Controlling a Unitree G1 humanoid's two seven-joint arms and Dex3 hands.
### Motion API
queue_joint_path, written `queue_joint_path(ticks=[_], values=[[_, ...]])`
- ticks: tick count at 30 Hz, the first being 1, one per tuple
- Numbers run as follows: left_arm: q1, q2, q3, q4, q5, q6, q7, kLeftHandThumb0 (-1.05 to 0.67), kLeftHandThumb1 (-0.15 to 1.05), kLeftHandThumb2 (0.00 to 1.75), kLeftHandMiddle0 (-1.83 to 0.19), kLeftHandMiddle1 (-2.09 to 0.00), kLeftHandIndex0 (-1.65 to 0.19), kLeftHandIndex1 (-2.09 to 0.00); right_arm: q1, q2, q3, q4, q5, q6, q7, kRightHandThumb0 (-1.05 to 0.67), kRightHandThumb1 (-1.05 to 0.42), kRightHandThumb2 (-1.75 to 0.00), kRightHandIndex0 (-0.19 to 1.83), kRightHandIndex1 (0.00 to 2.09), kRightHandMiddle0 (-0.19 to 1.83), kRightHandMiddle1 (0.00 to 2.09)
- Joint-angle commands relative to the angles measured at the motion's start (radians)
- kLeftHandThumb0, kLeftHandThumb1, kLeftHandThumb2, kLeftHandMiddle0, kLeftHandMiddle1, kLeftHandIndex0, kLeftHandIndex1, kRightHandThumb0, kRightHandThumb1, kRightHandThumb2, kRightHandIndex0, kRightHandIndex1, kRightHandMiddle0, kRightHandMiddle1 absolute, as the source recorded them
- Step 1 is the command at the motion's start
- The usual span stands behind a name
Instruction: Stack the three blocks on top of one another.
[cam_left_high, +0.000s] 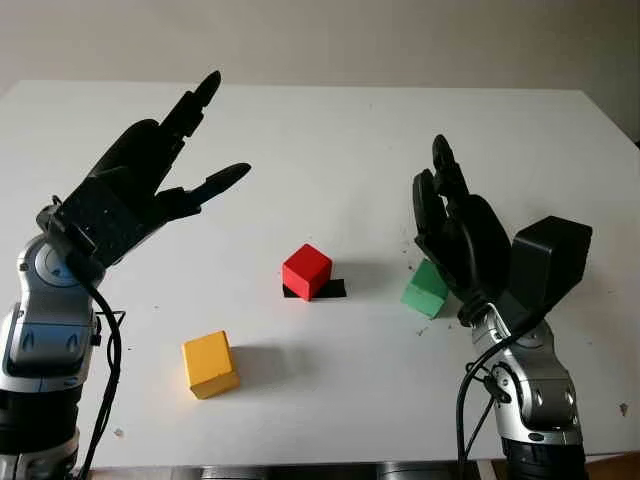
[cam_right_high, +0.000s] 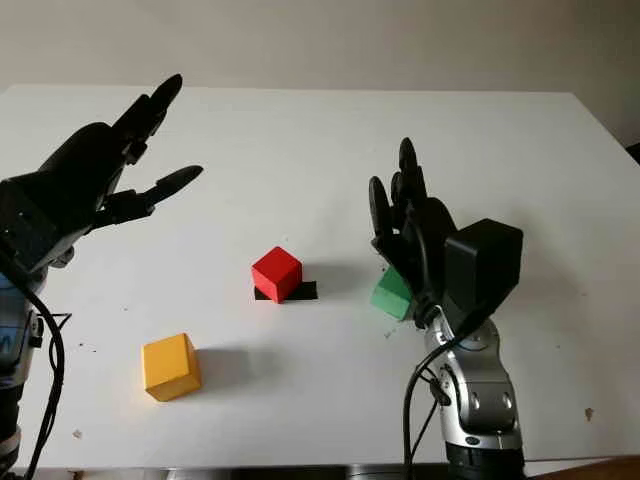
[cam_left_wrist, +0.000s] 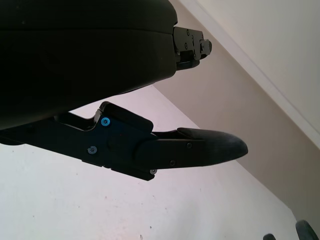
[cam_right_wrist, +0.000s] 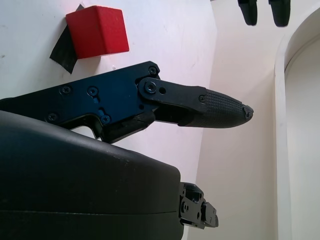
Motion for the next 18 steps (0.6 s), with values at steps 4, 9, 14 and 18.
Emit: queue_joint_path(ticks=[4,9,14,18], values=[[0.096,0.006,0.031,-0.099,-0.010,0.028,0.016,-0.77,1.05,0.51,0.04,-0.07,-0.01,-0.08,0.001,-0.013,-0.008,-0.036,0.009,0.023,0.001,-0.74,-1.05,-0.58,-0.19,0.00,-0.19,0.00],[0.205,0.040,0.093,-0.284,-0.013,0.169,-0.016,-0.83,1.05,0.36,0.03,-0.05,-0.08,-0.09,0.002,-0.016,-0.010,-0.042,0.008,0.027,-0.001,-0.74,-1.05,-0.58,-0.19,0.00,-0.19,0.00],[0.302,0.107,0.180,-0.430,-0.040,0.236,-0.088,-0.83,1.05,0.23,0.05,-0.05,-0.14,-0.09,-0.001,-0.025,-0.006,-0.043,0.005,0.034,0.004,-0.75,-1.05,-0.59,-0.19,0.00,-0.19,0.00],[0.393,0.166,0.251,-0.521,-0.036,0.220,-0.145,-0.86,1.05,0.14,0.06,-0.05,-0.18,-0.08,-0.007,-0.025,-0.007,-0.032,0.008,0.027,0.007,-0.74,-1.05,-0.60,-0.19,0.00,-0.19,0.00]])
